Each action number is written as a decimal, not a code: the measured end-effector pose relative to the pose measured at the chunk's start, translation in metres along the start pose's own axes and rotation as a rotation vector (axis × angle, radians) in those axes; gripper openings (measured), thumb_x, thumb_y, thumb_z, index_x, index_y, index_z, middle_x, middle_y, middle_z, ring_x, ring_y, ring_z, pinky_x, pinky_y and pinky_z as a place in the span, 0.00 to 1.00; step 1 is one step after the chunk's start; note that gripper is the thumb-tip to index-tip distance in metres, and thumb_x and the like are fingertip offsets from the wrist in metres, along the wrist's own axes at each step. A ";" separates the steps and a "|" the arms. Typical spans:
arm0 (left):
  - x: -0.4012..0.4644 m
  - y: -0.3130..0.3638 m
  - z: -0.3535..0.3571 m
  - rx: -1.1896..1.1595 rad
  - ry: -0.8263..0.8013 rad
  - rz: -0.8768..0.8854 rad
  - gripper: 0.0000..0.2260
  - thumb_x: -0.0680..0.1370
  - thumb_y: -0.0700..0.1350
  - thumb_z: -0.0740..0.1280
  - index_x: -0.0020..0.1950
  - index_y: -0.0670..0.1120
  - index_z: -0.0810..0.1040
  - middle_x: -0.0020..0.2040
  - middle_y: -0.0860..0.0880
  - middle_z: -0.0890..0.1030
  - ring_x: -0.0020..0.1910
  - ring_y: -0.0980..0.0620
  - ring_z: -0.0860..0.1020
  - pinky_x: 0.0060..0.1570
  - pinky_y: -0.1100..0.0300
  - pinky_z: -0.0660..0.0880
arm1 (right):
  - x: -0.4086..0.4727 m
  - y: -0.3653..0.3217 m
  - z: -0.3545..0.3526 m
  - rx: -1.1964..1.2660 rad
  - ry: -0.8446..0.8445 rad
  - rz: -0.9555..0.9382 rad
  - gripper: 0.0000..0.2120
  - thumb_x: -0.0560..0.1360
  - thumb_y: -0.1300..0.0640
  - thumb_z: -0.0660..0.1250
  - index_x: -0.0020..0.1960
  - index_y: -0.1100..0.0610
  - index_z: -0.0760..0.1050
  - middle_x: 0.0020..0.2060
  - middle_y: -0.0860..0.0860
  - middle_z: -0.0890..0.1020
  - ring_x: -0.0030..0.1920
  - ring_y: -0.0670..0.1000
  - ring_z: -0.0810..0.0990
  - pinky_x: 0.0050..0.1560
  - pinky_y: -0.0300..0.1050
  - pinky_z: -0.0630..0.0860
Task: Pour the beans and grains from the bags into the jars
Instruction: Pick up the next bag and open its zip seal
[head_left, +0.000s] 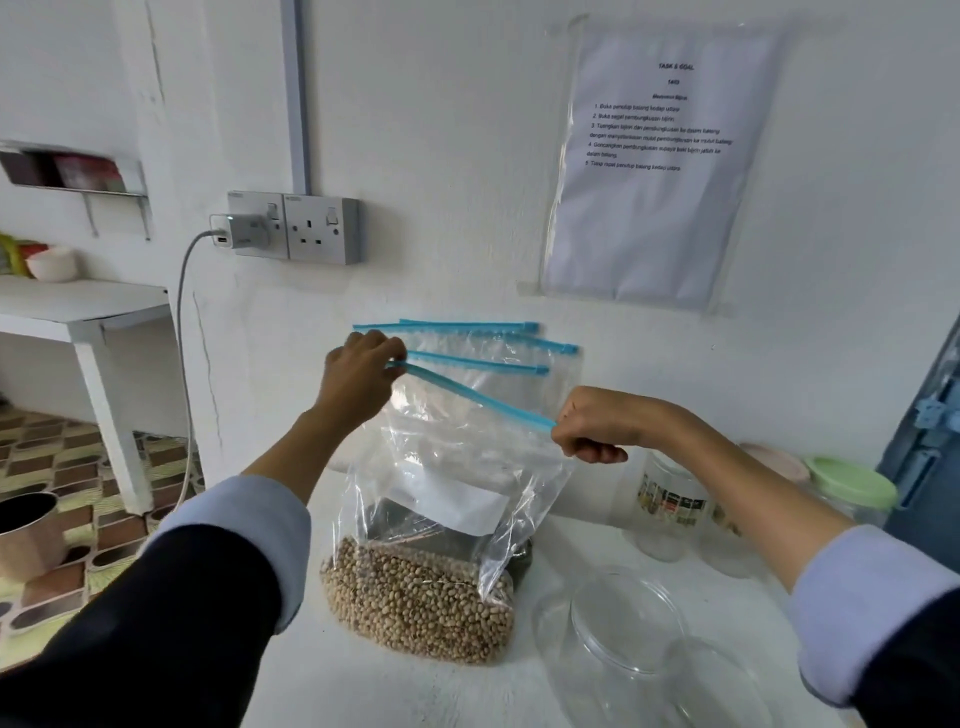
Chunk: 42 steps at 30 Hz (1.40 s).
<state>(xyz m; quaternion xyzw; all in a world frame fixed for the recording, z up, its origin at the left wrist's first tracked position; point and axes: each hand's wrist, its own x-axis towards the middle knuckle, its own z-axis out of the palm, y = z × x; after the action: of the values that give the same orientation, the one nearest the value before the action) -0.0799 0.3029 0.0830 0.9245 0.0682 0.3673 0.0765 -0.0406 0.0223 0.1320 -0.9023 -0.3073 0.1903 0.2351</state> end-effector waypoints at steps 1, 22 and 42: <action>-0.002 -0.008 -0.001 0.030 0.010 -0.038 0.06 0.78 0.41 0.66 0.54 0.43 0.78 0.56 0.42 0.77 0.54 0.41 0.72 0.53 0.47 0.71 | -0.001 0.002 0.000 -0.001 -0.010 0.009 0.14 0.71 0.67 0.60 0.27 0.61 0.67 0.21 0.54 0.69 0.21 0.49 0.63 0.24 0.38 0.61; -0.051 0.051 -0.016 -0.931 -0.569 -0.738 0.16 0.81 0.49 0.60 0.38 0.41 0.73 0.30 0.47 0.72 0.24 0.53 0.67 0.26 0.65 0.60 | -0.009 -0.048 0.037 -0.253 -0.418 -0.143 0.18 0.77 0.50 0.67 0.33 0.58 0.75 0.25 0.51 0.77 0.21 0.45 0.69 0.27 0.37 0.67; -0.061 0.019 -0.048 -0.581 -0.224 -0.539 0.14 0.72 0.37 0.68 0.26 0.41 0.73 0.17 0.51 0.69 0.17 0.56 0.65 0.19 0.67 0.63 | 0.057 -0.056 0.015 -0.085 0.185 -0.032 0.14 0.81 0.61 0.56 0.40 0.64 0.74 0.28 0.55 0.78 0.17 0.48 0.73 0.21 0.35 0.68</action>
<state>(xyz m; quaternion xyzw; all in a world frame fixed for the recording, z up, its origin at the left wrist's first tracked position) -0.1552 0.2781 0.0802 0.8478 0.1928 0.2350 0.4346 -0.0320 0.1023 0.1389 -0.9201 -0.3064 0.0893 0.2270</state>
